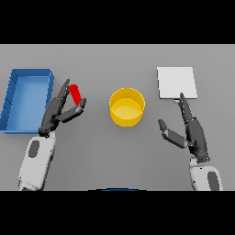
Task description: Pick up the red beaker and tilt it to pour out 1 green nut into yellow bowl. Pick up the yellow bowl and place it on the metallic measuring scale.
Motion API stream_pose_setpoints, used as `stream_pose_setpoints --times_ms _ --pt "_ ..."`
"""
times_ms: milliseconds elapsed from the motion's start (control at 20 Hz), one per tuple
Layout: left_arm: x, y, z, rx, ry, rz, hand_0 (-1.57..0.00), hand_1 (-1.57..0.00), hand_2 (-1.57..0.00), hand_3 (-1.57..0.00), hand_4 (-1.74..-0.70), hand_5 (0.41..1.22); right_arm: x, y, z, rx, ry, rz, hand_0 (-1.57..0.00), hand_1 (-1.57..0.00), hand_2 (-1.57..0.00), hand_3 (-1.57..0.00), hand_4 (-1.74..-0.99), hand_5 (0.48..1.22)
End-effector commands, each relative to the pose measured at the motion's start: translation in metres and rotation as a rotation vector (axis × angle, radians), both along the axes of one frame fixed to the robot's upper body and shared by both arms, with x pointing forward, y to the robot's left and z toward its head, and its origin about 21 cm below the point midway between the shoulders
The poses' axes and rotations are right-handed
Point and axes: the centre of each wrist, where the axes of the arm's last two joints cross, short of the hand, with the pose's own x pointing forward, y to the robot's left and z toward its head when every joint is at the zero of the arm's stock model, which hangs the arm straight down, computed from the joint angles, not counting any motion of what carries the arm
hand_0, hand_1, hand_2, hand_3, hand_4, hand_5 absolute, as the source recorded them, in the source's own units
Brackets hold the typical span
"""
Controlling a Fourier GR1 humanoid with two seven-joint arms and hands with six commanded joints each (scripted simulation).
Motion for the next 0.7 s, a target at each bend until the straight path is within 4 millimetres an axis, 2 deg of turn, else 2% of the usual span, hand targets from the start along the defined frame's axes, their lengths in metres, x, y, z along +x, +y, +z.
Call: stream_pose_setpoints --times_ms 0,150,400,550,650 --pt "0.005 -0.002 0.0 0.01 -0.006 -0.005 0.0 0.0 0.0 0.0 -1.2 0.651 -0.001 0.0 -0.001 0.006 0.003 0.003 0.0 0.0 0.0 0.0 -1.222 0.627" --pt "0.017 -0.006 0.001 0.041 -0.005 -0.01 0.0 0.0 0.0 0.0 -1.2 0.661 0.002 0.002 0.004 0.018 0.001 0.002 0.0 0.0 0.0 0.0 -1.226 0.631" --pt "0.036 -0.016 -0.006 0.054 0.017 0.009 0.0 0.0 0.0 0.0 -1.21 0.673 0.002 -0.002 0.002 0.014 0.018 -0.013 0.0 0.0 0.0 0.0 -1.24 0.639" --pt "0.044 -0.015 -0.007 0.013 -0.014 0.014 0.0 0.0 0.0 0.0 -1.25 0.695 0.001 -0.002 0.003 0.019 0.013 -0.009 0.0 0.0 0.0 0.0 -1.245 0.642" --pt "0.046 -0.015 -0.015 -0.036 -0.028 0.026 0.0 0.0 0.0 0.0 -1.29 0.708 0.002 -0.001 0.001 0.019 0.025 -0.02 0.0 0.0 0.0 0.0 -1.246 0.645"
